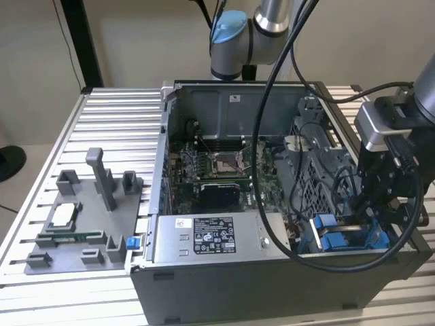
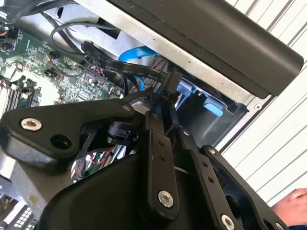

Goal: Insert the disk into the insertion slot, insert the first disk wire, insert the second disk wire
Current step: 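Insert the first disk wire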

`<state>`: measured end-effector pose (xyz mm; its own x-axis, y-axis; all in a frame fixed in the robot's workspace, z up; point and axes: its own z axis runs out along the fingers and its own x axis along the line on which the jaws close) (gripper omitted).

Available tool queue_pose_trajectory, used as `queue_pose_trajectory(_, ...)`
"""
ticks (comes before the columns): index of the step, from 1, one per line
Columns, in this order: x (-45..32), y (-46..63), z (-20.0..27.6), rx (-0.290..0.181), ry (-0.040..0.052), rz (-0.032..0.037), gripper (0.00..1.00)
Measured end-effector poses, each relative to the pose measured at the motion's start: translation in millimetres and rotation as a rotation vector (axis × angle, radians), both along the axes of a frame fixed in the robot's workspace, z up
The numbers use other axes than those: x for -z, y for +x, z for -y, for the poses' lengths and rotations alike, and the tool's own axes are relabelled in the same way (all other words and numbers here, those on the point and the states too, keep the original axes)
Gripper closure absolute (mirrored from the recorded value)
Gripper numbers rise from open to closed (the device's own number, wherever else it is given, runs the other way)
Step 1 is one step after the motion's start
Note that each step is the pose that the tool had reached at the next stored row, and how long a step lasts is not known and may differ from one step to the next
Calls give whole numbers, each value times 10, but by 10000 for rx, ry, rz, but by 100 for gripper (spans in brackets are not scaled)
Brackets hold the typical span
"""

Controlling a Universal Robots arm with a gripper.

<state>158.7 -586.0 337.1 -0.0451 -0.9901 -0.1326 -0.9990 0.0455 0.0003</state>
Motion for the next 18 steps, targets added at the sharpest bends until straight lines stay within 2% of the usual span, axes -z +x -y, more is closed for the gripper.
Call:
queue_pose_trajectory(4,54,-1,1,-1,-53,-1,100)
queue_pose_trajectory(6,78,-3,0,0,-43,-1,100)
queue_pose_trajectory(9,72,-4,1,8,-29,-9,100)
queue_pose_trajectory(10,54,-5,3,13,0,-13,0)
queue_pose_trajectory(16,-141,-4,5,13,2,-67,0)
queue_pose_trajectory(18,-167,-4,5,12,8,-86,0)
